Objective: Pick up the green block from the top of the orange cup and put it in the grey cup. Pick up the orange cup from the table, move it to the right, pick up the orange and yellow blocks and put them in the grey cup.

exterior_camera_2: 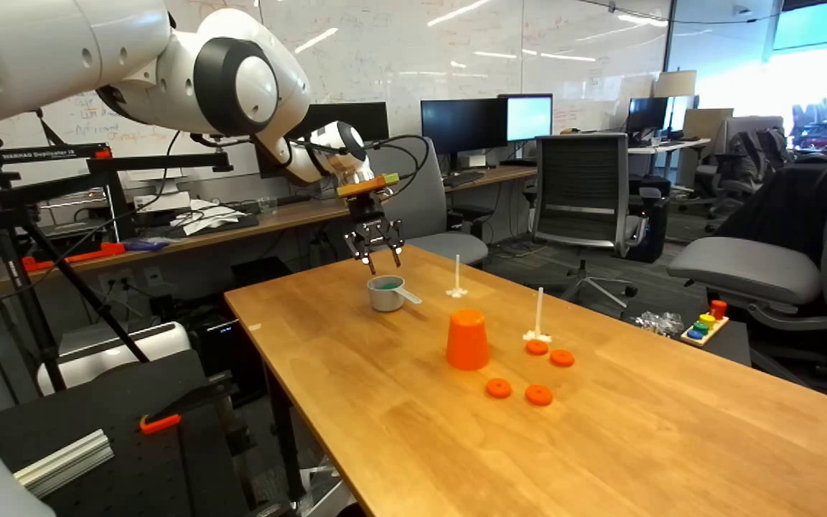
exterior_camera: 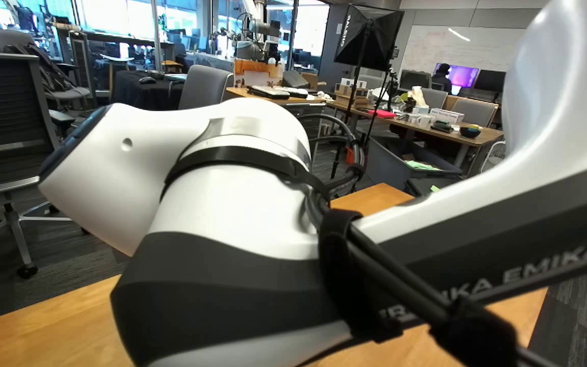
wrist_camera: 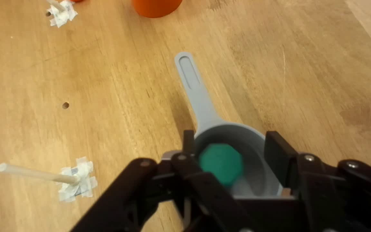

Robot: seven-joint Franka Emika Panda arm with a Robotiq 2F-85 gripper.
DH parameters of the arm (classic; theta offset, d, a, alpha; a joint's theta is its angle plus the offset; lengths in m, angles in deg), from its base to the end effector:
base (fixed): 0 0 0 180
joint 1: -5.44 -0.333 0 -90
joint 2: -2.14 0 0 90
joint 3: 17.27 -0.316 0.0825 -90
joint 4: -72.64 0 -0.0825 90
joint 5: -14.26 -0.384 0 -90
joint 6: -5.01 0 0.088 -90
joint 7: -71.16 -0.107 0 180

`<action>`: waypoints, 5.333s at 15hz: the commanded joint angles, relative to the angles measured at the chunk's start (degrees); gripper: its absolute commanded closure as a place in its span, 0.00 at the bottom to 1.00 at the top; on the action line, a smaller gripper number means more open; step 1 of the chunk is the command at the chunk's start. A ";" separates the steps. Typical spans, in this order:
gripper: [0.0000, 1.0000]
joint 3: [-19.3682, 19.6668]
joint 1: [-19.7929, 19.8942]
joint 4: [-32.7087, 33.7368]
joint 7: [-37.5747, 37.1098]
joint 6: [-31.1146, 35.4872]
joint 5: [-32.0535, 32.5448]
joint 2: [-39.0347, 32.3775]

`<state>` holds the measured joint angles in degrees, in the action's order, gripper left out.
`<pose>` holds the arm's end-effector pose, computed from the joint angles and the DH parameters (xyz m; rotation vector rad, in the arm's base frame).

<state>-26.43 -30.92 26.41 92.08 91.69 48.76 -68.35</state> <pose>0.5917 0.4420 0.1383 2.1042 1.4682 -0.5479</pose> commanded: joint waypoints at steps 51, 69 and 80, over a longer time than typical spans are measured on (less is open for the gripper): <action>0.00 5.25 19.49 -57.69 -40.51 36.88 -12.15 45.37; 0.00 7.53 27.92 -77.62 -34.61 65.90 -21.17 47.63; 0.00 7.85 27.75 -65.12 -31.46 58.37 -27.37 36.44</action>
<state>-18.05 -3.37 -43.00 58.78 153.67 23.78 -29.49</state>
